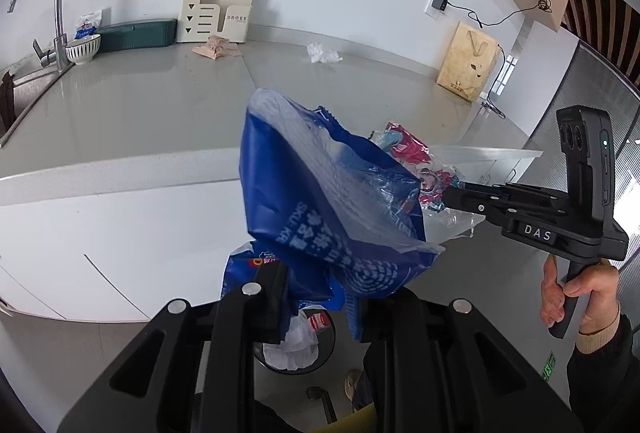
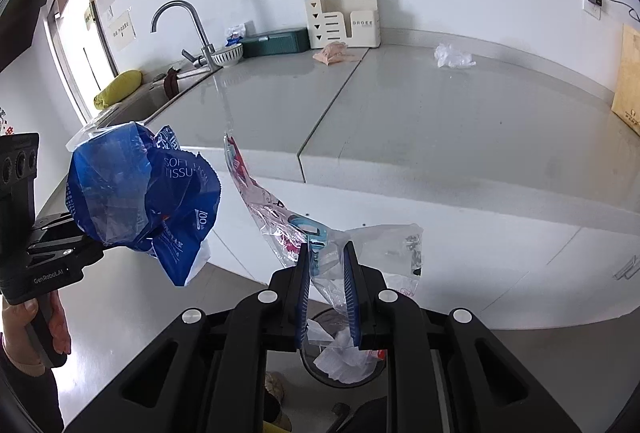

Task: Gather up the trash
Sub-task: 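Carry the blue bag and clear wrapper down over the black mesh bin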

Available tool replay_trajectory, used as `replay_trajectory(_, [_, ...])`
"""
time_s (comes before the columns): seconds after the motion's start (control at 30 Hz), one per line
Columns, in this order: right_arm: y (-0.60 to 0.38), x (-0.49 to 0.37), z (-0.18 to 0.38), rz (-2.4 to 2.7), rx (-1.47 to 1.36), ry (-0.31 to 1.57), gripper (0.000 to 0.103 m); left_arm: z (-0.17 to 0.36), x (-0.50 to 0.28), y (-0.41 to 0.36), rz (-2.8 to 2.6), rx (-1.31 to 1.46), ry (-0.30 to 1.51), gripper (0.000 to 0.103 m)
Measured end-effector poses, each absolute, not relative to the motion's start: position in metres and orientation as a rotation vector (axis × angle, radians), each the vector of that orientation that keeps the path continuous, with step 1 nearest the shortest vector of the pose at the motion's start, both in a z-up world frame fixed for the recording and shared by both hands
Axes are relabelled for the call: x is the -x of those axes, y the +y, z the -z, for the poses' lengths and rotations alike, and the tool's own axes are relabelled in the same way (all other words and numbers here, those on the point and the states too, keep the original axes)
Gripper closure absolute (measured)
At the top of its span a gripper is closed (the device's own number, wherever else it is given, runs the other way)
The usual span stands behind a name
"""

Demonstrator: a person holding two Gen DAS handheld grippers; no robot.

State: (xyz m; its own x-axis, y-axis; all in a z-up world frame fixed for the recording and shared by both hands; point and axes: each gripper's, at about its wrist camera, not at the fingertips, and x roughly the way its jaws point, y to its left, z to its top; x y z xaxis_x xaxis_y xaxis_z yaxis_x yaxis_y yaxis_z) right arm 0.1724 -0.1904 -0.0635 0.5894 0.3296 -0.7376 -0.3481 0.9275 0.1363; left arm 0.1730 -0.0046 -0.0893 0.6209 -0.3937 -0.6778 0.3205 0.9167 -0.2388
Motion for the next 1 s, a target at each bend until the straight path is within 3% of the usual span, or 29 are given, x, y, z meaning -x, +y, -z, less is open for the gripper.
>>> replay_trajectory(0.4, [-0.195, -0.171, 0.147, -0.394, -0.014, 0.957, 0.083, 0.165, -0.164, -0.003, 0.395, 0.114, 0.920, 0.081])
replay_trajectory(1.0, [-0.200, -0.188, 0.259, -0.408, -0.082, 1.138, 0.083, 0.306, -0.211, -0.016, 0.384, 0.155, 1.160, 0.081])
